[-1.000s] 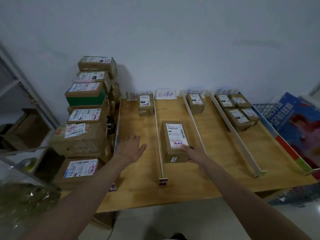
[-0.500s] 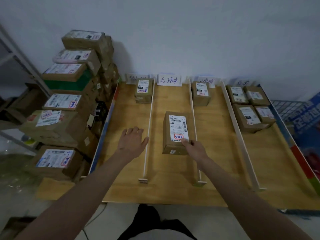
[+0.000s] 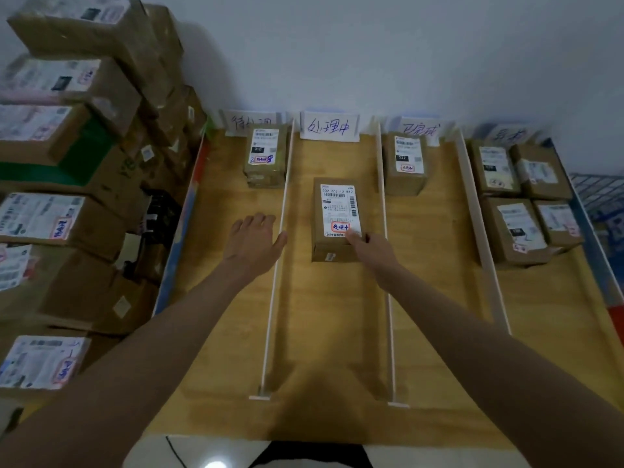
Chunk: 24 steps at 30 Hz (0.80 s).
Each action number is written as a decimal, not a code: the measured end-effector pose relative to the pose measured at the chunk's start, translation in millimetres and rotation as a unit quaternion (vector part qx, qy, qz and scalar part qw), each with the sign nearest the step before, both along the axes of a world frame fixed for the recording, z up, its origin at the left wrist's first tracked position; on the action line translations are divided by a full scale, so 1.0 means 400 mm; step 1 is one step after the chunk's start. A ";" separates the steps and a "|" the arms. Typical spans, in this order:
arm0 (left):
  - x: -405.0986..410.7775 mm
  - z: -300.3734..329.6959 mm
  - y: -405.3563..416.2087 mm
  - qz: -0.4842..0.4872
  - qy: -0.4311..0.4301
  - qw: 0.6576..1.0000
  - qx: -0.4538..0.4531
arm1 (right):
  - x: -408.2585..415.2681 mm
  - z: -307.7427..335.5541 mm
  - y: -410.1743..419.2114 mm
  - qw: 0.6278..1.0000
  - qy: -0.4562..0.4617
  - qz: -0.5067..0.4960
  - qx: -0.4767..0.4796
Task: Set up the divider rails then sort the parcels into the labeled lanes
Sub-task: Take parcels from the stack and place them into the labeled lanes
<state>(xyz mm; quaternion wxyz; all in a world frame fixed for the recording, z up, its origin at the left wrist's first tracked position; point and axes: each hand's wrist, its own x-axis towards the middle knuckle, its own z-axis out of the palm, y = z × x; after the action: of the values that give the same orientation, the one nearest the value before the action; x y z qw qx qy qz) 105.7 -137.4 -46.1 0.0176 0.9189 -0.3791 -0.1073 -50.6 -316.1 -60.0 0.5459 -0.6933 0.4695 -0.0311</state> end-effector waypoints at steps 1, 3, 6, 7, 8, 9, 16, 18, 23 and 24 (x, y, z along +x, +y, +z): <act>0.026 -0.009 -0.021 0.002 0.002 1.000 0.000 | 0.034 -0.016 -0.024 1.000 0.001 0.000 -0.001; 0.082 -0.024 -0.063 0.003 0.003 1.000 0.003 | 0.107 -0.046 -0.073 1.000 0.000 -0.006 0.008; 0.177 -0.043 -0.120 0.001 0.008 1.000 0.011 | 0.213 -0.093 -0.138 1.000 0.028 -0.005 0.013; 0.207 -0.046 -0.136 0.002 0.009 1.000 0.013 | 0.246 -0.118 -0.160 0.999 0.035 -0.004 0.012; 0.237 -0.050 -0.151 0.003 0.007 1.000 0.012 | 0.276 -0.133 -0.177 0.999 0.046 0.002 0.009; 0.263 -0.055 -0.165 0.006 0.003 1.000 0.007 | 0.306 -0.149 -0.193 0.998 0.055 0.004 0.005; 0.367 -0.106 -0.233 0.023 -0.008 0.999 -0.044 | 0.493 -0.255 -0.265 0.997 0.070 -0.012 0.017; 0.373 -0.128 -0.231 0.021 -0.007 0.998 -0.056 | 0.532 -0.289 -0.276 0.998 0.065 -0.013 0.020; 0.373 -0.172 -0.199 0.005 0.005 0.997 -0.071 | 0.595 -0.301 -0.288 0.998 0.063 -0.020 0.017; 0.372 -0.178 -0.191 0.000 0.007 0.997 -0.073 | 0.600 -0.297 -0.288 0.998 0.065 -0.019 0.017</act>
<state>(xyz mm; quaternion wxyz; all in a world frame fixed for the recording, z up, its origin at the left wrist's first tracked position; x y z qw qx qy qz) 254.4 -213.6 -117.3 0.0874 0.9145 -0.3857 -0.0855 189.5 -431.4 -178.9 0.5250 -0.6755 0.5176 0.0118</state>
